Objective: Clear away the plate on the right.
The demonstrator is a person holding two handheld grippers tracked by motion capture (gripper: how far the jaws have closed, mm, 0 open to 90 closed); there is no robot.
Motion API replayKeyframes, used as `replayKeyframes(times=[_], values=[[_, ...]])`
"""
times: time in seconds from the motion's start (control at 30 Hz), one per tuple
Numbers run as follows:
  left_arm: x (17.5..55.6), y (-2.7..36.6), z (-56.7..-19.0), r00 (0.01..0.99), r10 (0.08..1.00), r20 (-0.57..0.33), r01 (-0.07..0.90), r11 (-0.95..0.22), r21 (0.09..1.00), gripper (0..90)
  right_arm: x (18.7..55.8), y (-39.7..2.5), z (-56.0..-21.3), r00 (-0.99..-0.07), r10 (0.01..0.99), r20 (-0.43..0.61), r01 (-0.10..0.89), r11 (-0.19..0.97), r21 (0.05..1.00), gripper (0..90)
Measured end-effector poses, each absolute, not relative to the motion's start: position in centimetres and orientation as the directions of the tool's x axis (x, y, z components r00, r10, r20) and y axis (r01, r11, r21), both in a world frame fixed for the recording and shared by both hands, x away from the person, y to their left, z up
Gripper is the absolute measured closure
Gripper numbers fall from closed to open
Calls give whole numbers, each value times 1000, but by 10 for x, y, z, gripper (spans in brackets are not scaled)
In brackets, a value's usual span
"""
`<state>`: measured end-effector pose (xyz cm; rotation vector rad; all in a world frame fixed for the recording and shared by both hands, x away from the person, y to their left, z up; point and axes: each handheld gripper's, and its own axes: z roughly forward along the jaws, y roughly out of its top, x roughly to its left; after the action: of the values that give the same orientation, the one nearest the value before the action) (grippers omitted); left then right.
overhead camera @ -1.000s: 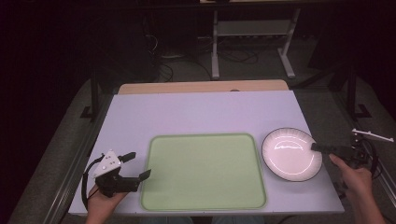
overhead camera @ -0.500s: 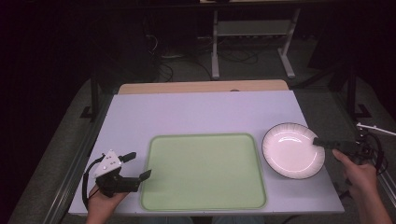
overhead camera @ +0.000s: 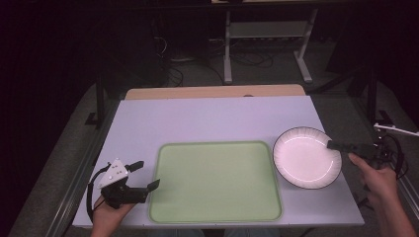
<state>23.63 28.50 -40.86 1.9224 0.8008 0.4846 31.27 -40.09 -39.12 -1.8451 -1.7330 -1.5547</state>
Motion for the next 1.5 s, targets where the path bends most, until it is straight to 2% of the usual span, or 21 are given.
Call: replayKeyframes(times=[1.27,1.5], values=[[236,286,-408,701,713,0,320,-315,893,151,339,-317,-348,-387,579,718,809,-160,565,782],[236,287,-408,701,713,0,321,-316,893,151,349,-286,-338,-436,556,707,806,-109,582,782]])
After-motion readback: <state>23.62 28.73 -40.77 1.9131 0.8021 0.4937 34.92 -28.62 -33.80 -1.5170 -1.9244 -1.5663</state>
